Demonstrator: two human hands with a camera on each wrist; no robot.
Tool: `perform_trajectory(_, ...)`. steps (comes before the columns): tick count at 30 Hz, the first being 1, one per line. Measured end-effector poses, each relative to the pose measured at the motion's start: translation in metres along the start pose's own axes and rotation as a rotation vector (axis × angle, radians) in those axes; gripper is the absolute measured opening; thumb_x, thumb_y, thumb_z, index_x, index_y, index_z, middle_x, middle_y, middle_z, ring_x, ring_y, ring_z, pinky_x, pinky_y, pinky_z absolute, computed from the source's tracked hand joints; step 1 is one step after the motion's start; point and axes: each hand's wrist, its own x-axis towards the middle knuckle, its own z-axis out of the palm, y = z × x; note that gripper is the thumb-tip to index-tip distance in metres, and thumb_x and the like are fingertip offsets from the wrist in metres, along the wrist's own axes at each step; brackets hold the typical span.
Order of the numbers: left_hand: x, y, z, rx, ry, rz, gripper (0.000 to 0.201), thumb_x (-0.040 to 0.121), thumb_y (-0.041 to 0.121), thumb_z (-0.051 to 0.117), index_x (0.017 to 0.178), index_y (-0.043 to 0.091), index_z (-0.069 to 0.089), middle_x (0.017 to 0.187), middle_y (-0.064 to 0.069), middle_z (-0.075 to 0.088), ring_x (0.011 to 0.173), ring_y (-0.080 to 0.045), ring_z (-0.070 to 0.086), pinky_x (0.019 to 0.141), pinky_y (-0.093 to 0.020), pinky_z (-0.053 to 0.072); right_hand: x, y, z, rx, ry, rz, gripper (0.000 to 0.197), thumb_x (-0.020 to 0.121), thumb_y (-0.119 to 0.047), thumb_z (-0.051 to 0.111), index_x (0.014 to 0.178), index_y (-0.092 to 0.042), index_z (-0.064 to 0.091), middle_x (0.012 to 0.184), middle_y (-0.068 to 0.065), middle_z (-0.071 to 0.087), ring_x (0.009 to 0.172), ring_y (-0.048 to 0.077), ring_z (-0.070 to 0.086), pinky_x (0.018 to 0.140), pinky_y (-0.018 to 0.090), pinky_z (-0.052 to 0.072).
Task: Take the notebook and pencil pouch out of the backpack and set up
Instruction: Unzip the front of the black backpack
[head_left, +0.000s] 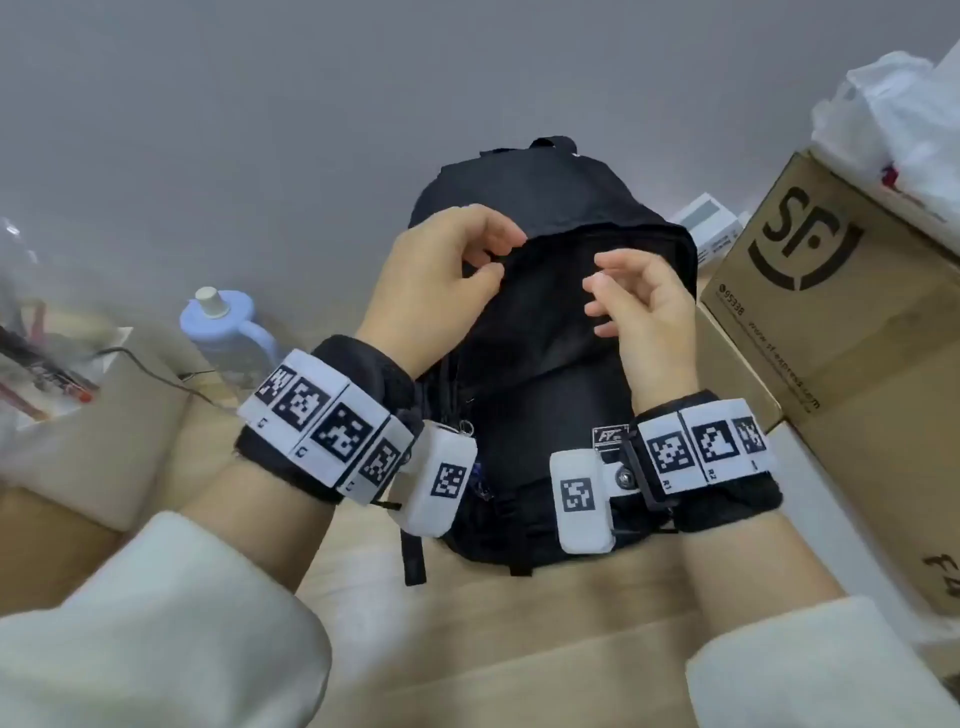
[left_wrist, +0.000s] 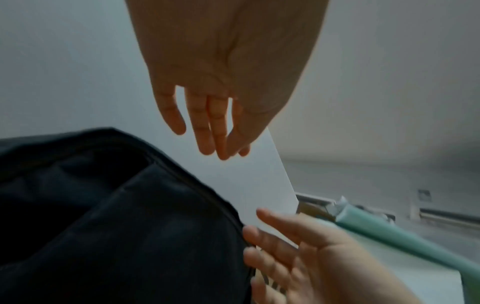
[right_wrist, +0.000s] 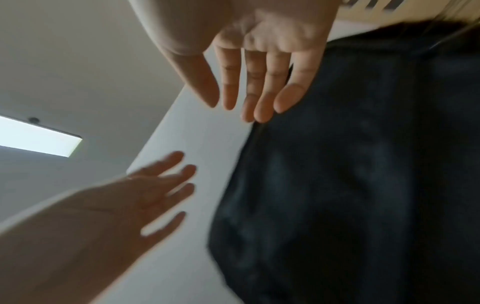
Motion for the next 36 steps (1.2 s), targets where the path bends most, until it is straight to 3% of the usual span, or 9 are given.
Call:
perform_trajectory(3, 0.006, 0.005, 0.024, 0.271, 0.062, 0.153, 0.04, 0.078, 0.011, 0.059, 0.116, 0.023, 0.056, 0.123, 0.004, 0.054, 0.114, -0.016, 0.05, 0.099, -0.036, 0.042, -0.001, 0.037, -0.031, -0.035, 0.173, 0.142, 0.021, 0.084, -0.008, 0.055, 0.087, -0.028, 0.06, 0.084, -0.01, 0.058, 0.08, 0.01, 0.056, 0.065, 0.022, 0.047)
perform_trajectory(7, 0.037, 0.017, 0.064, 0.522, 0.135, 0.142, 0.054, 0.079, 0.015, 0.066, 0.129, 0.023, 0.047, 0.137, -0.001, 0.046, 0.124, -0.024, 0.043, 0.098, -0.04, 0.033, 0.009, 0.096, -0.077, -0.058, 0.347, 0.398, 0.025, 0.08, -0.001, 0.057, 0.101, -0.014, 0.058, 0.094, 0.001, 0.057, 0.095, 0.018, 0.054, 0.079, 0.027, 0.045)
perform_trajectory(13, 0.084, 0.006, 0.109, 0.836, -0.032, -0.044, 0.054, 0.084, 0.038, 0.061, 0.131, 0.021, 0.043, 0.132, -0.006, 0.052, 0.119, -0.031, 0.048, 0.093, -0.046, 0.036, 0.021, 0.156, -0.095, -0.311, 0.085, 0.553, 0.049, 0.077, -0.013, 0.068, 0.121, -0.007, 0.048, 0.129, 0.014, 0.044, 0.114, 0.026, 0.049, 0.095, 0.031, 0.039)
perform_trajectory(16, 0.099, -0.002, 0.106, 0.875, 0.033, -0.048, 0.026, 0.095, 0.025, 0.047, 0.119, 0.016, 0.053, 0.12, -0.008, 0.06, 0.111, -0.032, 0.052, 0.08, -0.044, 0.04, 0.025, 0.171, -0.096, -0.504, -0.01, 0.423, 0.045, 0.073, -0.022, 0.073, 0.112, -0.006, 0.056, 0.123, 0.014, 0.046, 0.11, 0.03, 0.049, 0.096, 0.034, 0.04)
perform_trajectory(20, 0.105, -0.009, 0.1, 0.869, 0.129, -0.009, 0.022, 0.096, 0.017, 0.042, 0.113, 0.011, 0.055, 0.116, -0.011, 0.062, 0.107, -0.036, 0.053, 0.078, -0.046, 0.04, 0.024, 0.178, -0.099, -0.762, -0.207, 0.336, 0.025, 0.079, -0.027, 0.067, 0.084, -0.003, 0.061, 0.1, 0.01, 0.047, 0.099, 0.027, 0.044, 0.08, 0.028, 0.03)
perform_trajectory(23, 0.106, -0.012, 0.106, 0.876, 0.14, 0.008, 0.022, 0.096, 0.016, 0.042, 0.113, 0.009, 0.055, 0.114, -0.013, 0.062, 0.104, -0.038, 0.053, 0.078, -0.047, 0.04, 0.03, 0.17, -0.108, -0.631, -0.231, 0.32, 0.042, 0.088, -0.028, 0.054, 0.051, -0.014, 0.041, 0.072, 0.004, 0.04, 0.071, 0.021, 0.041, 0.065, 0.029, 0.024)
perform_trajectory(25, 0.105, -0.012, 0.108, 0.876, 0.141, 0.013, 0.023, 0.096, 0.017, 0.042, 0.114, 0.009, 0.054, 0.114, -0.014, 0.061, 0.104, -0.037, 0.052, 0.078, -0.046, 0.039, 0.036, 0.16, -0.113, -0.46, -0.218, 0.35, 0.048, 0.09, -0.028, 0.05, 0.05, -0.018, 0.027, 0.055, 0.0, 0.032, 0.057, 0.017, 0.034, 0.058, 0.033, 0.024)
perform_trajectory(33, 0.096, -0.008, 0.103, 0.802, 0.193, 0.03, 0.024, 0.094, 0.018, 0.047, 0.114, 0.008, 0.055, 0.113, -0.012, 0.062, 0.103, -0.035, 0.052, 0.077, -0.043, 0.04, 0.068, 0.082, -0.107, 0.053, -0.117, 0.253, 0.033, 0.088, -0.017, 0.054, 0.057, -0.007, 0.047, 0.05, 0.0, 0.042, 0.047, 0.009, 0.038, 0.047, 0.018, 0.033)
perform_trajectory(36, 0.092, -0.007, 0.101, 0.776, 0.183, 0.069, 0.022, 0.093, 0.017, 0.049, 0.112, 0.009, 0.057, 0.11, -0.011, 0.062, 0.101, -0.035, 0.052, 0.075, -0.043, 0.041, 0.071, 0.064, -0.101, 0.184, -0.152, 0.224, 0.031, 0.088, -0.014, 0.054, 0.058, -0.005, 0.051, 0.052, 0.005, 0.046, 0.048, 0.014, 0.045, 0.052, 0.024, 0.041)
